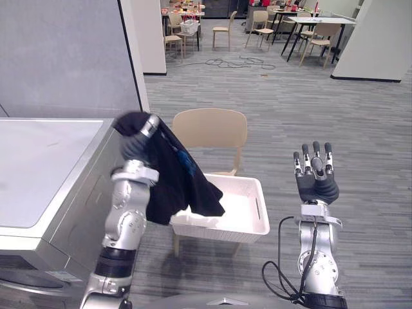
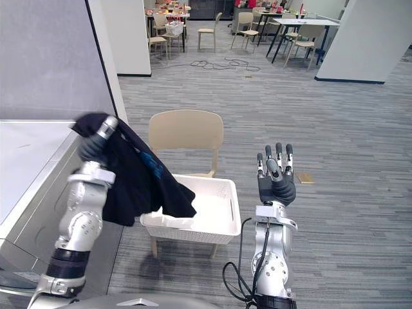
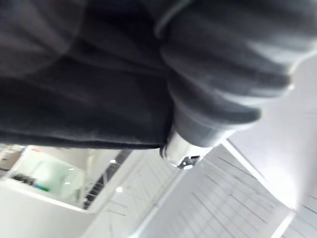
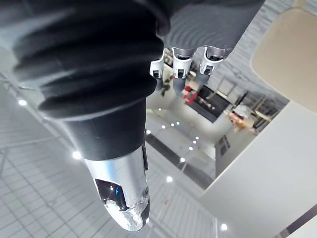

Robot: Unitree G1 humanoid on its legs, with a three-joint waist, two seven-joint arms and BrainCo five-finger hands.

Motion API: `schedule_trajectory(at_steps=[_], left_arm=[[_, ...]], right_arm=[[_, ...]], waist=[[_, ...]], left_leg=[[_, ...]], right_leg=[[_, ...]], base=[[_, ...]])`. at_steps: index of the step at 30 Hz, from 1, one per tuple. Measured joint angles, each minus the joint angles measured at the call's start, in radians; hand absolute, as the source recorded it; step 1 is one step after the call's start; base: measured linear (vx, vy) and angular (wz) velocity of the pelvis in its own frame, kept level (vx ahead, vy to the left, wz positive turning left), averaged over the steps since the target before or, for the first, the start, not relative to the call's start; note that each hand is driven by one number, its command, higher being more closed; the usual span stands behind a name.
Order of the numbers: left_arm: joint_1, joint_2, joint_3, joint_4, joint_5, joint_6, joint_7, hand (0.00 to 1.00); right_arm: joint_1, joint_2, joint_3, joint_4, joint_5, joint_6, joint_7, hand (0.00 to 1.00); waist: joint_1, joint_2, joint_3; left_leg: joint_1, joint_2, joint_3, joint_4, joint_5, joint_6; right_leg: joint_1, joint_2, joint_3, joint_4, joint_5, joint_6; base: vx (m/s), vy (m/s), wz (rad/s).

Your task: Pick up the laundry basket with both hands and put the clothes into the washing machine.

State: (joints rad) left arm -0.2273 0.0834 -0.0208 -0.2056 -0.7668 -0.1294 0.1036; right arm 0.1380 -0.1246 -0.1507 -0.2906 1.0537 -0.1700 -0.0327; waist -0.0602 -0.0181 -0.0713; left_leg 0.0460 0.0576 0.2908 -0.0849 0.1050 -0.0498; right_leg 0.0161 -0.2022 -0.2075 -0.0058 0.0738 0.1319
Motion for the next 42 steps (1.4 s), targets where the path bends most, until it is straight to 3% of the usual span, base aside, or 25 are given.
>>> schedule_trajectory(at_steps=[7, 12, 16, 19, 26, 31, 38, 42], left_arm=[[-0.064, 0.120, 0.348, -0.181, -0.014, -0.105, 0.042, 1.00], [-0.033, 0.182, 0.621, -0.280, -0.003, -0.163, 0.065, 1.00], [0.096, 0.228, 0.876, -0.336, 0.040, -0.205, 0.076, 1.00], [0.168, 0.244, 0.999, -0.337, 0.084, -0.212, 0.099, 1.00], [0.389, 0.215, 1.212, -0.305, 0.141, -0.219, 0.109, 1.00], [0.484, 0.071, 1.189, -0.277, 0.139, -0.201, 0.100, 1.00], [0.588, -0.150, 0.937, -0.275, 0.116, -0.131, 0.061, 1.00], [0.598, -0.190, 0.835, -0.195, 0.081, -0.101, 0.032, 1.00]], right_arm=[[-0.004, 0.019, -0.063, 0.000, 0.000, 0.024, 0.003, 0.00], [0.035, 0.052, -0.256, 0.011, -0.001, 0.025, 0.005, 0.00], [0.065, 0.072, -0.445, 0.089, -0.001, 0.009, 0.000, 0.00], [0.089, 0.080, -0.512, 0.127, 0.000, -0.010, 0.000, 0.00], [0.159, 0.148, -0.698, 0.257, 0.000, 0.000, 0.003, 0.00], [0.219, 0.193, -0.785, 0.293, 0.000, 0.026, 0.010, 0.00], [0.259, 0.226, -0.773, 0.334, 0.000, 0.089, 0.054, 0.00], [0.253, 0.230, -0.728, 0.460, -0.001, 0.134, 0.078, 0.00]], waist=[[0.004, 0.004, -0.002], [0.017, 0.006, -0.003], [0.026, 0.016, -0.012], [0.030, 0.023, -0.016], [0.053, 0.023, -0.016], [0.054, 0.020, -0.014], [0.054, 0.016, -0.012], [0.056, 0.014, -0.011]], left_leg=[[0.021, 0.000, -0.009, 0.000, -0.006, -0.009], [0.025, 0.001, -0.023, 0.000, -0.008, -0.012], [0.025, 0.002, -0.025, 0.000, -0.012, -0.015], [0.027, 0.001, -0.031, 0.000, -0.013, -0.015], [0.006, 0.003, -0.048, 0.000, -0.016, -0.010], [0.006, 0.002, -0.044, 0.000, -0.016, -0.010], [0.029, 0.014, 0.010, 0.000, -0.017, -0.009], [0.035, 0.024, 0.032, 0.000, -0.017, -0.009]], right_leg=[[0.029, 0.000, -0.009, -0.002, -0.002, -0.001], [0.042, 0.000, -0.026, -0.003, -0.013, -0.006], [0.045, 0.000, -0.029, -0.004, -0.016, -0.005], [0.053, 0.000, -0.035, -0.008, -0.017, -0.004], [0.055, -0.004, -0.055, -0.010, -0.025, 0.004], [0.054, -0.006, -0.057, -0.008, -0.026, 0.005], [0.054, -0.006, -0.051, 0.000, -0.026, 0.006], [0.052, -0.002, -0.052, 0.002, -0.026, 0.006]], base=[[-0.01, 0.000, 0.02], [-0.01, 0.001, 0.09], [0.00, 0.000, 0.00], [0.00, -0.002, 0.06], [-0.03, -0.002, 0.09], [-0.01, 0.003, 0.02], [-0.02, 0.005, -0.12], [-0.02, -0.006, -0.10]])
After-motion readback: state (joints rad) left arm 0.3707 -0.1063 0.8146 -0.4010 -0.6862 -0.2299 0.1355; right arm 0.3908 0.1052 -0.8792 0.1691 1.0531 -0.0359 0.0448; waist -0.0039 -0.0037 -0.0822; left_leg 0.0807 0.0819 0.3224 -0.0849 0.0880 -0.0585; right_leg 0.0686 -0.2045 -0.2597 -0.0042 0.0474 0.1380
